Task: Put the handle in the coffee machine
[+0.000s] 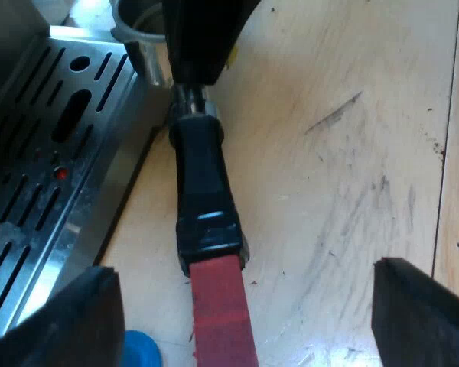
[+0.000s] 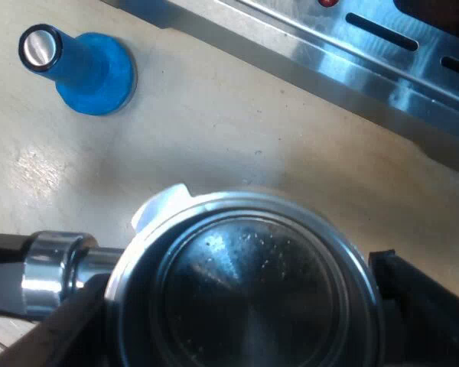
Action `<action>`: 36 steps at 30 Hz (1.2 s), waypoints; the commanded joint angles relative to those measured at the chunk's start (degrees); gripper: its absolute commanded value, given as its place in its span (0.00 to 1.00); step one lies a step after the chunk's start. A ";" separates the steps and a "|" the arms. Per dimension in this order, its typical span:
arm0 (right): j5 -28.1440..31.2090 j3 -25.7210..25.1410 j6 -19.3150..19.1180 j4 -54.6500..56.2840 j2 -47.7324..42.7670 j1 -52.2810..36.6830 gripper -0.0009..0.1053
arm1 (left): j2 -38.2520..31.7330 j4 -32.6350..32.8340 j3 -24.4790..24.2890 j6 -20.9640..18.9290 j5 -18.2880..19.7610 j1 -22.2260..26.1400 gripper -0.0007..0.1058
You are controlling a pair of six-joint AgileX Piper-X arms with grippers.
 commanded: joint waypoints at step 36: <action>-2.32 -0.94 1.00 -0.47 -1.08 -0.26 0.01 | 9.40 -17.59 11.30 -2.59 2.62 -0.06 0.65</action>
